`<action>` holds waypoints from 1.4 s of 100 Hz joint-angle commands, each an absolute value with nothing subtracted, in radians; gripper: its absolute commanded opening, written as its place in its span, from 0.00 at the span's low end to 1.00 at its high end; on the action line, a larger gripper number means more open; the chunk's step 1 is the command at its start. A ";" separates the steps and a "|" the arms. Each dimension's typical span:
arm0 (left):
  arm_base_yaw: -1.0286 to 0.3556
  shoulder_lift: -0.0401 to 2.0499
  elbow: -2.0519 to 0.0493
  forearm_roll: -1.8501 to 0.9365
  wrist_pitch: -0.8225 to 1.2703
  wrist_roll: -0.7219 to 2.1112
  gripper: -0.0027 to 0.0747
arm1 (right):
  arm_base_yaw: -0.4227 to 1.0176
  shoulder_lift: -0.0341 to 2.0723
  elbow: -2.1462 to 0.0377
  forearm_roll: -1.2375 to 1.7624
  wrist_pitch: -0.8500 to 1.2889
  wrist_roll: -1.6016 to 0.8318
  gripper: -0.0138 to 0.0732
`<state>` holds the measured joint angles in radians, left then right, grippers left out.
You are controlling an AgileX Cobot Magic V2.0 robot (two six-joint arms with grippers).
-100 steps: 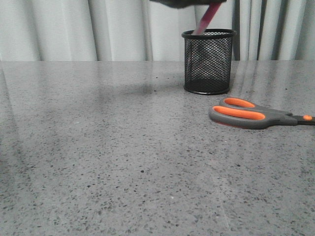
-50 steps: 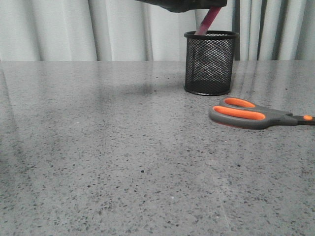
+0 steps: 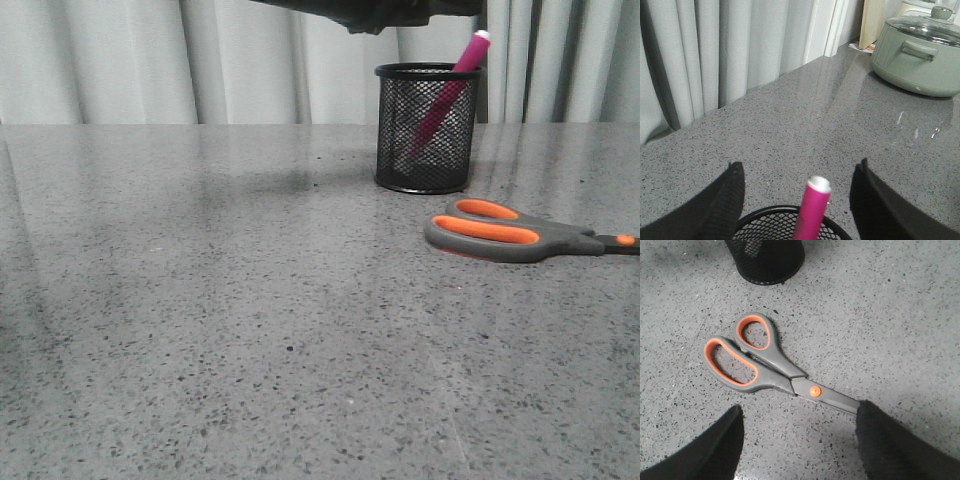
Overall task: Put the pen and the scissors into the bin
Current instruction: 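Open the left gripper and withdraw it from the cup, then lower the right gripper onto the scissors' blade and close it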
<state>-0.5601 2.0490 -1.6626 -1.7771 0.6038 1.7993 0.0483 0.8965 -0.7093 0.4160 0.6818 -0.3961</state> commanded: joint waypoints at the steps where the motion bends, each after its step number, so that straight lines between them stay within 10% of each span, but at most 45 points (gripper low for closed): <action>1: -0.546 1.957 -1.693 -1.828 0.652 1.804 0.57 | 0.043 0.895 -0.746 0.423 0.630 -0.407 0.66; 13: -0.510 1.894 -1.693 -1.772 0.652 1.799 0.43 | 0.043 0.895 -0.746 0.423 0.617 -0.407 0.66; 28: -0.450 1.792 -1.693 -1.590 0.656 1.666 0.01 | 0.043 0.896 -0.746 0.442 0.605 -0.407 0.66; 62: -0.301 1.517 -1.582 -1.064 0.686 1.252 0.01 | 0.045 0.897 -0.749 0.485 0.501 -0.453 0.66; 140: 0.033 0.862 -0.763 -1.126 0.538 1.219 0.01 | 0.193 1.352 -1.074 0.230 0.993 -0.918 0.66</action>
